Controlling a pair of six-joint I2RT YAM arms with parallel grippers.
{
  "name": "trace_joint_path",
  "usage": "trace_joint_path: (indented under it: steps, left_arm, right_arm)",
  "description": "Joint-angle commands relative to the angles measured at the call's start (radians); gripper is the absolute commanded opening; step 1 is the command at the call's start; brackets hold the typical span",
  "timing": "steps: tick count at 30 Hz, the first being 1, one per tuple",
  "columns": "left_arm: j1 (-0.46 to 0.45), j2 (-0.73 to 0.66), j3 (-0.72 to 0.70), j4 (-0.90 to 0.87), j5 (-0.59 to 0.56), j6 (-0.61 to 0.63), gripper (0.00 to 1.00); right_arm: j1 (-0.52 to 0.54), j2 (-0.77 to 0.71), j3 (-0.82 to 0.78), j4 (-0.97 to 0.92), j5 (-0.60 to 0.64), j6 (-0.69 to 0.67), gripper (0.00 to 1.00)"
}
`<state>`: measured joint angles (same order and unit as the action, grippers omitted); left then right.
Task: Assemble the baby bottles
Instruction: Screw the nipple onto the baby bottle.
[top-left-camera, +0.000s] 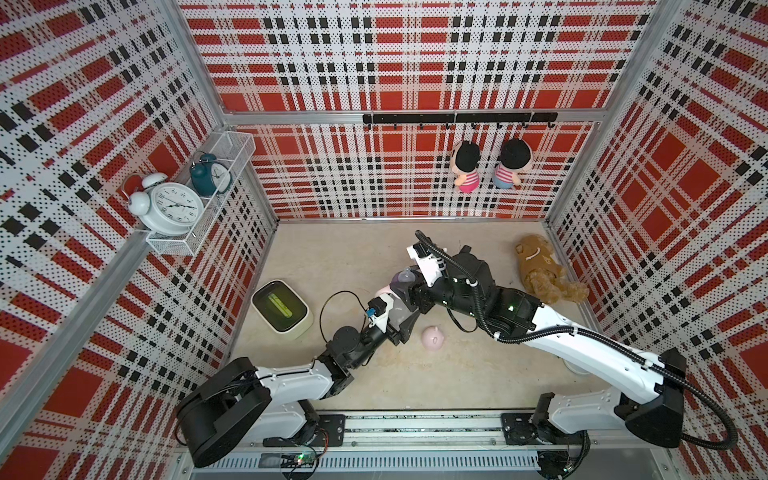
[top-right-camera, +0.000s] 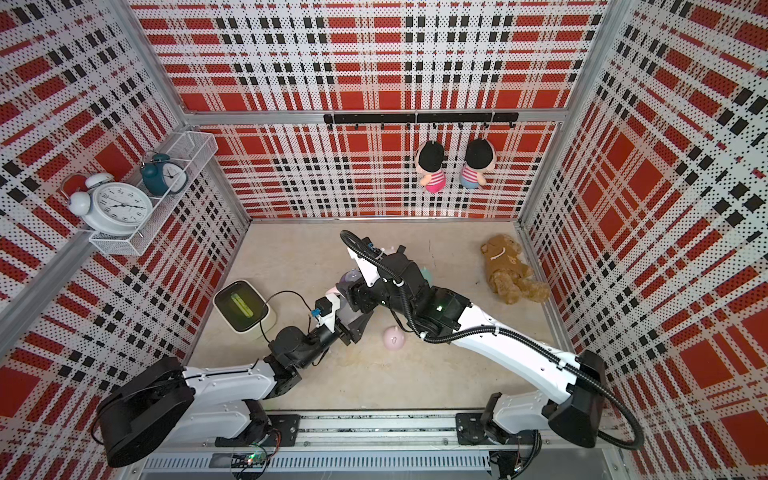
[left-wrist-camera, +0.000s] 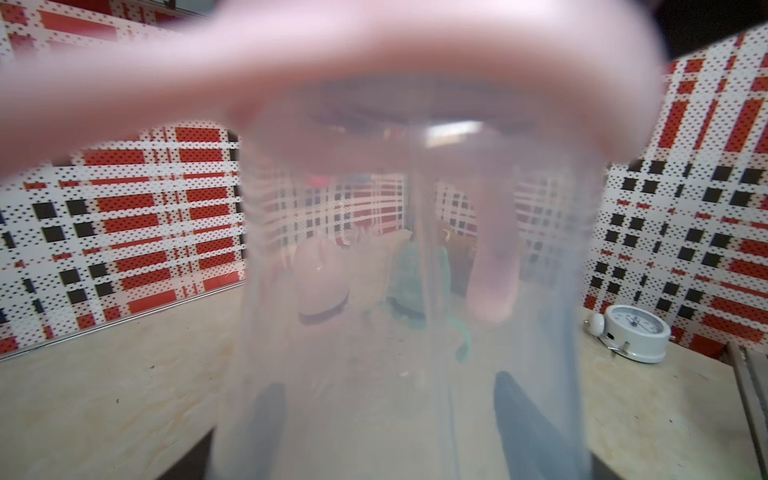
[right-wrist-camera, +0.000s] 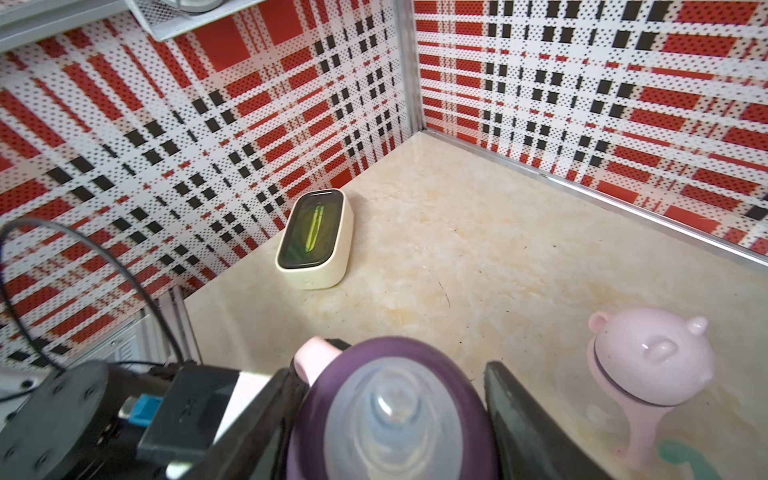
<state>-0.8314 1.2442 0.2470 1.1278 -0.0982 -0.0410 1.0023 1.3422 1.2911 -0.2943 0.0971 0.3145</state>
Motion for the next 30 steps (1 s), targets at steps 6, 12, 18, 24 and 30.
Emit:
trace_joint_path:
  steps: [6, 12, 18, 24, 30]
  left_arm:
    - [0.003, 0.018, 0.042, 0.070, -0.241, -0.016, 0.00]
    - [0.004, 0.009, 0.033, 0.064, -0.214, -0.009, 0.00]
    - [0.050, -0.029, 0.011, 0.062, -0.065, -0.019, 0.00]
    - [0.096, -0.061, -0.005, 0.064, 0.141, -0.029, 0.00]
    - [0.115, -0.069, -0.004, 0.068, 0.318, -0.033, 0.00]
  right_arm:
    - [0.142, 0.133, 0.102, -0.139, 0.327, 0.351, 0.59]
    - [0.139, 0.134, 0.123, -0.121, 0.298, 0.286, 0.78]
    - [0.046, 0.061, 0.123, -0.123, 0.082, 0.136, 0.91]
    - [-0.034, -0.048, 0.056, -0.093, -0.121, -0.039, 0.92]
    - [-0.088, -0.121, -0.020, -0.073, -0.320, -0.176, 0.90]
